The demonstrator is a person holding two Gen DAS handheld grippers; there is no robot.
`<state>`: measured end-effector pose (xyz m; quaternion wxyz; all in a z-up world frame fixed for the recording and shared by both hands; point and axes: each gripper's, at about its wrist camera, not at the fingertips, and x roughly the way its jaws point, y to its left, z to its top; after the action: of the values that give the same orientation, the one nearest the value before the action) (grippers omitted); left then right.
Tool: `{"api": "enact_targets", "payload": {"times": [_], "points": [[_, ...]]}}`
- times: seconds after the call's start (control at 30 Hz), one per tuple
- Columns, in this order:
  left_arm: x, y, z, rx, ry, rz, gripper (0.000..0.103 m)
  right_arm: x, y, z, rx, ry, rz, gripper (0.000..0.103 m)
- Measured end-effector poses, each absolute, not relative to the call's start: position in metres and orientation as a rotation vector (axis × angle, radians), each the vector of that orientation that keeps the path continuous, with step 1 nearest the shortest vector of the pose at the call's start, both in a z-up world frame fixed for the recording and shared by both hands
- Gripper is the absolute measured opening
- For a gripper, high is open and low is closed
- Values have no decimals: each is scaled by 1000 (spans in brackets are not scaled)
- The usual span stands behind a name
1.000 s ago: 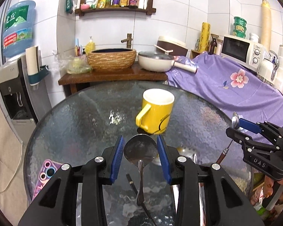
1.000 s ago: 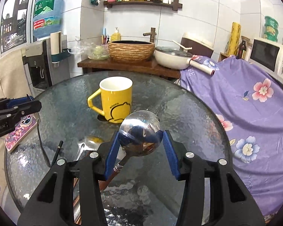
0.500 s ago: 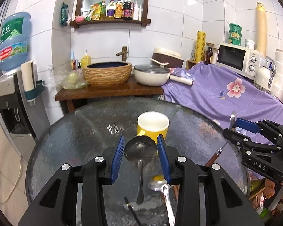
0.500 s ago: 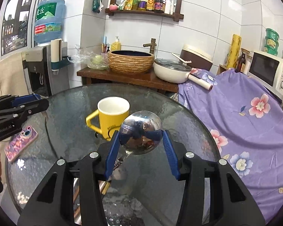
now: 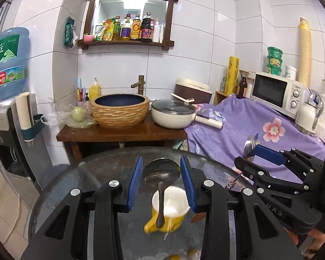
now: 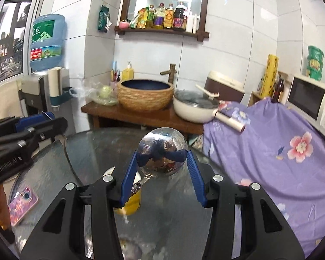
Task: Organize utensils
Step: 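Lift the spoon with left tool while right tool lifts the ladle toward the yellow mug, then lower the spoon into the yellow mug with left tool while right tool drops the ladle in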
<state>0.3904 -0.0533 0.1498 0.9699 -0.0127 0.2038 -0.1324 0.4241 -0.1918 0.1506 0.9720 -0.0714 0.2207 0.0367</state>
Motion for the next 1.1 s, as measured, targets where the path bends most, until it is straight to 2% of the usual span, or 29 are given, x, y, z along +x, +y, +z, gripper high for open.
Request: {"api": "enact_targets", "payload": {"times": [0.37,1.1], "points": [[436,-55,129,-110,420,-286,35,477,-179,129,-224,466,53,47],[469,-36,65,-185,575,-262,35,488,-165,64,-269,543,143,47]]}}
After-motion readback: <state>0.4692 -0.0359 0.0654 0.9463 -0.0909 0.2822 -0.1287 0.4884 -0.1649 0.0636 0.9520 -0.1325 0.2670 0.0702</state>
